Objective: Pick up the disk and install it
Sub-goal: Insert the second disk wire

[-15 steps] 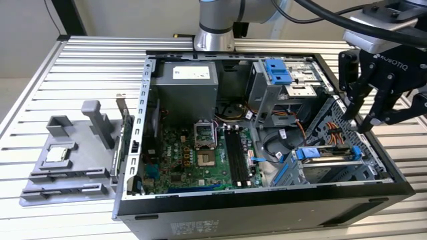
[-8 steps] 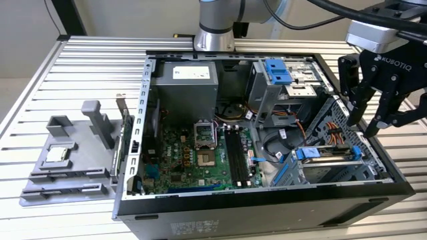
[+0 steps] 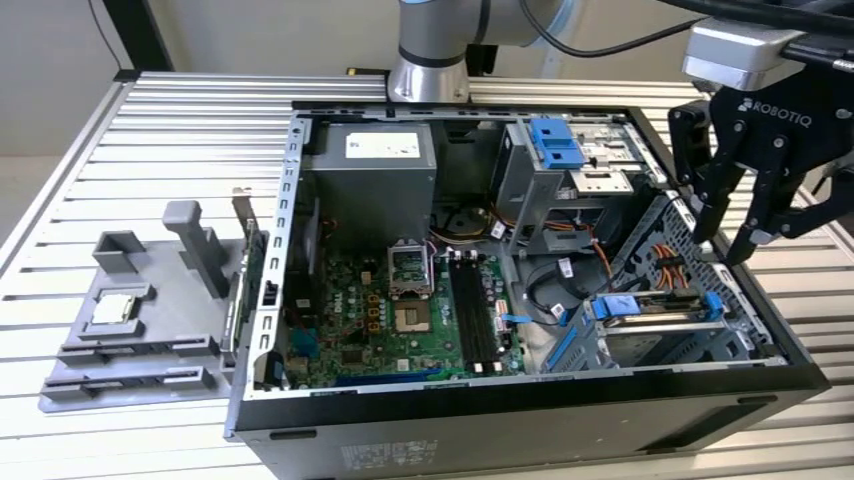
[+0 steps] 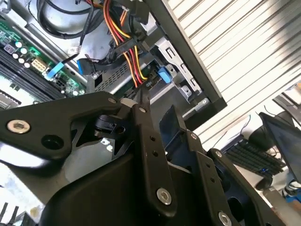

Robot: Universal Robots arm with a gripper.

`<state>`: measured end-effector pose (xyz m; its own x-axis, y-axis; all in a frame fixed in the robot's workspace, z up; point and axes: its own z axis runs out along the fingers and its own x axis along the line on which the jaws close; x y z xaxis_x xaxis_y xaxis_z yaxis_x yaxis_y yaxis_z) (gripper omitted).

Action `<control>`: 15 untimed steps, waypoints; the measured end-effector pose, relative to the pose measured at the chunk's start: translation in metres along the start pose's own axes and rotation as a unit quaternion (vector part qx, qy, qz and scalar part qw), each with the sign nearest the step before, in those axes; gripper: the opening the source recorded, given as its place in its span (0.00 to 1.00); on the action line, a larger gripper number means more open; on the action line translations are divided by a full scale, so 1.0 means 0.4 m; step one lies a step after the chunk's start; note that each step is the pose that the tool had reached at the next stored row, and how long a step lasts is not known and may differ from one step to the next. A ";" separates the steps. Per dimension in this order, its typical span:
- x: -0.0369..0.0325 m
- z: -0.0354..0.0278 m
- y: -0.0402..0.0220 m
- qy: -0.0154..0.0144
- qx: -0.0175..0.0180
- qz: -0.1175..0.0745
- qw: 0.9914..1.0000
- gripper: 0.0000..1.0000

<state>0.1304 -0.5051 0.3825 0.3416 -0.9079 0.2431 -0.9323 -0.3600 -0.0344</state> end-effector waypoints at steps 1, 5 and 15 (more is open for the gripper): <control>-0.003 0.000 -0.001 0.001 0.003 -0.004 1.000 0.00; -0.015 0.003 -0.005 0.008 0.015 -0.019 1.000 0.00; -0.074 0.009 -0.026 0.014 0.024 -0.035 0.999 0.00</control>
<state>0.1304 -0.4750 0.3723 0.4014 -0.8743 0.2728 -0.8994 -0.4325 -0.0630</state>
